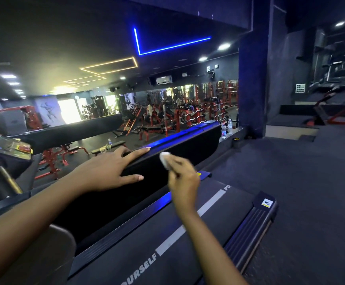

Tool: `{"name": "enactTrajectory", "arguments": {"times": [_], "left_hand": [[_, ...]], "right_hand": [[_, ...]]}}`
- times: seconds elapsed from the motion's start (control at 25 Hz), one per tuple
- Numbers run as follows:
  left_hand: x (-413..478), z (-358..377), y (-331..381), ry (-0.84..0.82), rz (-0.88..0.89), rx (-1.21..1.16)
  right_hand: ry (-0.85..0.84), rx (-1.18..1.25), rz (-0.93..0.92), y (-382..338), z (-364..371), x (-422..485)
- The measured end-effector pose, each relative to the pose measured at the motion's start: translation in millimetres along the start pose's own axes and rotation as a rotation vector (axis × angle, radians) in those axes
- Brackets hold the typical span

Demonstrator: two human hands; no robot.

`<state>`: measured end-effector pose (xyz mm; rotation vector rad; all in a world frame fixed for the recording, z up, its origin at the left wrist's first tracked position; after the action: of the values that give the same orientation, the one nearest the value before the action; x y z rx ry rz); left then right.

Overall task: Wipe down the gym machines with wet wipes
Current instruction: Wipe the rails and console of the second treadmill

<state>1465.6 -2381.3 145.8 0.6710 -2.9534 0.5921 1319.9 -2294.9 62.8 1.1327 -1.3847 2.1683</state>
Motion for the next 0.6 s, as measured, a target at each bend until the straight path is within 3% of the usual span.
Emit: {"name": "enactTrajectory", "arguments": {"times": [0.08, 0.16, 0.32, 0.6], "left_hand": [[2, 0, -1, -0.008, 0.006, 0.014], [3, 2, -2, -0.012, 0.008, -0.002], [5, 6, -5, -0.020, 0.013, 0.027], [4, -2, -1, -0.032, -0.030, 0.106]], "right_hand": [[0.230, -0.031, 0.314, 51, -32, 17], [0.263, -0.090, 0.475, 85, -38, 12], [0.286, -0.016, 0.436, 84, -11, -19], [0.350, 0.155, 0.427, 13, 27, -95]]}}
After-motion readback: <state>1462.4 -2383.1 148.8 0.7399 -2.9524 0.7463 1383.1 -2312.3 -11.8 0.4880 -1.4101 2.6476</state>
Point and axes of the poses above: each hand's wrist, its own x-axis towards the middle knuckle, its own z-axis out of the palm, y = z × x, the point moved 5 cm from there along x, towards the middle knuckle, and after that the axes turned 8 degrees about x, right-handed, at the moved point
